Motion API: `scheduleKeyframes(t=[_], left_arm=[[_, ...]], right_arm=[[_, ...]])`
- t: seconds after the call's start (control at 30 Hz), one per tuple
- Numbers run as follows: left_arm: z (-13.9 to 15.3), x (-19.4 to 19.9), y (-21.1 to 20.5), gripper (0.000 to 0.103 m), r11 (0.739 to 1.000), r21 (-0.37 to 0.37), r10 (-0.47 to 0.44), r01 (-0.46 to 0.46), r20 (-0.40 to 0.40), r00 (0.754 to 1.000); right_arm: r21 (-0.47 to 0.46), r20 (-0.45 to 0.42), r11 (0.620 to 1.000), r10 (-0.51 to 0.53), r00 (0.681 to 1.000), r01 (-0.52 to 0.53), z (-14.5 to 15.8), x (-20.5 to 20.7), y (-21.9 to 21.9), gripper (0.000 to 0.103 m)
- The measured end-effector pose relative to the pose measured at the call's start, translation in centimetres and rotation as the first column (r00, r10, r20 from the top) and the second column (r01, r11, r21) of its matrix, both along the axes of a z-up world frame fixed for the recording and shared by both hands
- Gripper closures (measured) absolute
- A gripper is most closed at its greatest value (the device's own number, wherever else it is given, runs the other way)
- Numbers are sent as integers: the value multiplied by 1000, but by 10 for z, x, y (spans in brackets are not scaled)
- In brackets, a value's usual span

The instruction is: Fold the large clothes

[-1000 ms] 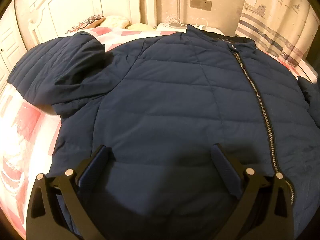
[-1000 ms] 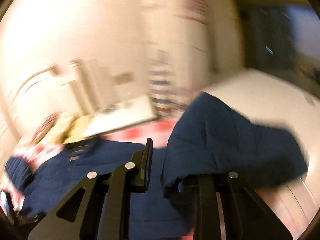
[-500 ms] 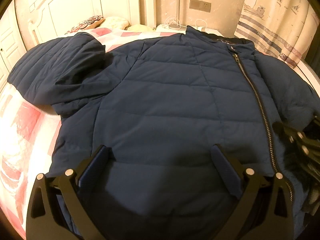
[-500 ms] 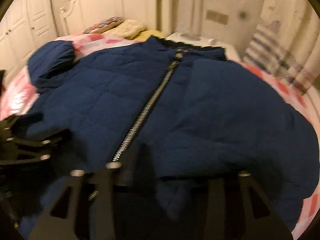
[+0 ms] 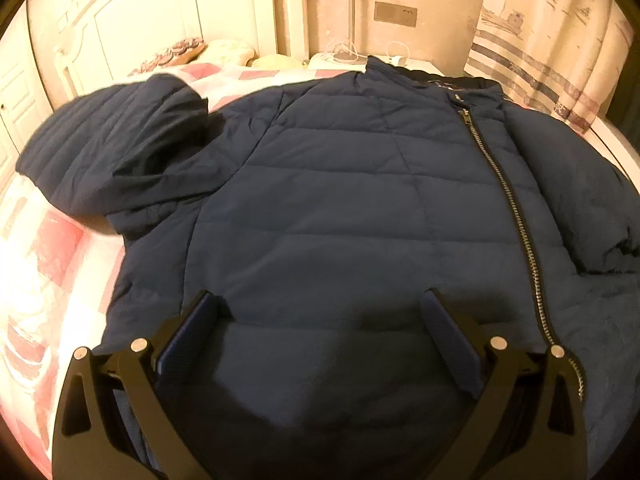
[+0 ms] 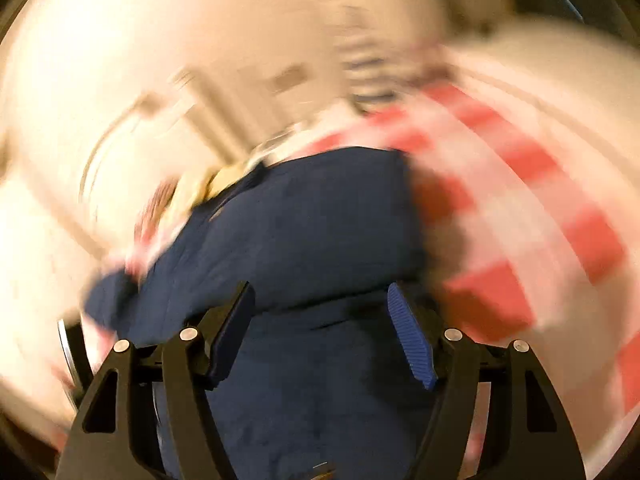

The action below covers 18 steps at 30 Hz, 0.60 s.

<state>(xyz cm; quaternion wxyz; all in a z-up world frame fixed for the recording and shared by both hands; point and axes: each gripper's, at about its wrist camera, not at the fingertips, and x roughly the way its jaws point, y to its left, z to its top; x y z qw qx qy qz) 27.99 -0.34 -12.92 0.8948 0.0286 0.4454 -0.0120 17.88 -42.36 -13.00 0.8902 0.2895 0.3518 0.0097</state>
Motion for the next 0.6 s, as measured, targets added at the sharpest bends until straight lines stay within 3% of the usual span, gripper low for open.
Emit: scheduleKeyframes(t=[0.13,0.27,0.3,0.4,0.53,0.6], left_arm=[[22,-15,-28,7,994,3,-111,112,57,992],[44,-30,-71,6,963,9,-268,269,113,957],[49,-33,-83,6,951,11,-308,309,123,943],[59,-35,-117,6,920,32,-391,391,152,908],[64,-41,-166,6,872,97,-489,480,205,848],[66,-42,-190,6,848,111,-529,518,215,821]], right_arm=[[155,-66,988,9,998,1,-27,30,-33,36],[212,-91,977,27,995,-7,-32,55,-38,36],[197,-78,980,31,996,-15,-28,56,-35,50],[77,19,997,19,1000,-20,-4,46,-19,69],[33,149,996,74,986,-79,24,35,-2,76],[-1,155,995,102,983,-103,33,38,3,76]])
